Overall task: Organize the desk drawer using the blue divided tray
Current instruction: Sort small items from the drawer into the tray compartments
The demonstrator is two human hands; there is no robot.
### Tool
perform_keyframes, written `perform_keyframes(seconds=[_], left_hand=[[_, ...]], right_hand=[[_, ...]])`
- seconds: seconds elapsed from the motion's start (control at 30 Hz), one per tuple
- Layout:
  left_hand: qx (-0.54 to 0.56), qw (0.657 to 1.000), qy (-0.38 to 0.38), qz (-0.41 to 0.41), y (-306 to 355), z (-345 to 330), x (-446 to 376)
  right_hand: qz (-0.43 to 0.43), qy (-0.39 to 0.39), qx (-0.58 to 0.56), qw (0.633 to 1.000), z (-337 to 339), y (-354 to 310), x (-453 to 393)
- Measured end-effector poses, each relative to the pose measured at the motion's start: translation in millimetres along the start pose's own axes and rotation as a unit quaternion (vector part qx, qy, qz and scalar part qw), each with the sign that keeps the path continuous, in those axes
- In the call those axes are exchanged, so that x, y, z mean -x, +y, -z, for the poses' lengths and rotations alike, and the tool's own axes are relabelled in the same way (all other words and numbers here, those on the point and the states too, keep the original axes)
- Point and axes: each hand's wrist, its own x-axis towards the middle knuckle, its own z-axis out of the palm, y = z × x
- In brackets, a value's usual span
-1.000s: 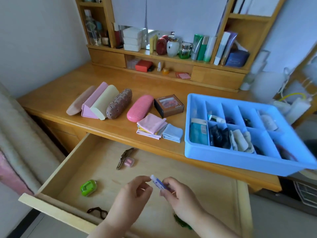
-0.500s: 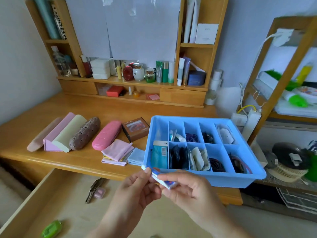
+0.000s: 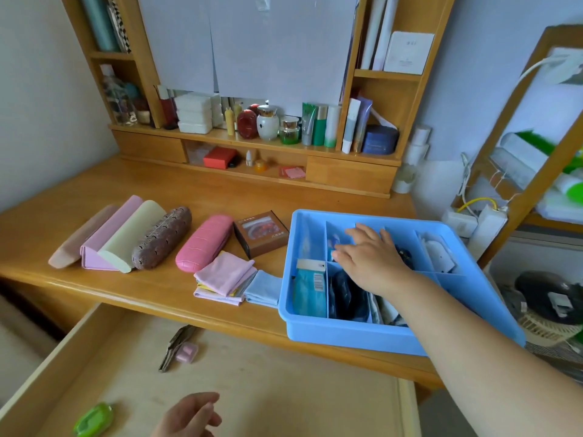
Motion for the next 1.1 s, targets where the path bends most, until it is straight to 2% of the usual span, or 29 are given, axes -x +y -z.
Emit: perform_keyframes(seconds=[0.07, 0.13, 0.2, 0.27, 0.33, 0.37, 0.43, 0.53, 0.6, 0.8, 0.87, 0.93, 1.03, 1.1], left_hand=[[-0.018, 0.999, -0.014, 0.024, -2, 3, -3], [-0.055, 0.997, -0.039, 0.032, -2, 2, -1], [-0.101, 0.993, -0.057, 0.018, -2, 1, 2], [-0.161, 0.984, -0.069, -0.007, -2, 0, 5], [-0.217, 0.973, -0.079, -0.027, -2, 0, 9], [-0.241, 0.966, -0.083, -0.033, -1, 0, 10], [-0.28, 0.955, -0.091, -0.043, -1, 0, 12], [-0.317, 0.942, -0.095, -0.053, -2, -2, 13], [-0.328, 0.938, -0.097, -0.059, -3, -2, 14], [-0.344, 0.931, -0.103, -0.069, -4, -1, 15], [-0.342, 0.931, -0.105, -0.075, -4, 0, 14], [-0.337, 0.932, -0.108, -0.079, -3, 0, 13], [-0.331, 0.934, -0.108, -0.077, 0, -3, 11], [-0.326, 0.936, -0.109, -0.076, 1, -4, 11]], right_hand=[[0.021, 0.047, -0.093, 0.994, 3, -7, 13], [0.061, 0.153, -0.195, 0.967, 8, -17, 42], [0.124, 0.27, -0.207, 0.932, 8, -29, 83], [0.2, 0.313, -0.168, 0.913, -6, -46, 128], [0.265, 0.27, -0.138, 0.915, -33, -60, 165], [0.283, 0.221, -0.129, 0.924, -49, -65, 178], [0.277, 0.072, -0.13, 0.949, -83, -74, 195], [0.112, -0.138, -0.16, 0.971, -132, -85, 196], [0.055, -0.212, -0.126, 0.968, -158, -94, 191], [0.044, -0.215, -0.044, 0.975, -180, -124, 179], [0.032, -0.233, -0.099, 0.967, -163, -121, 178], [0.053, -0.223, -0.206, 0.951, -134, -112, 182], [0.097, -0.098, -0.354, 0.925, -66, -98, 188], [0.113, 0.042, -0.394, 0.911, -25, -84, 178]])
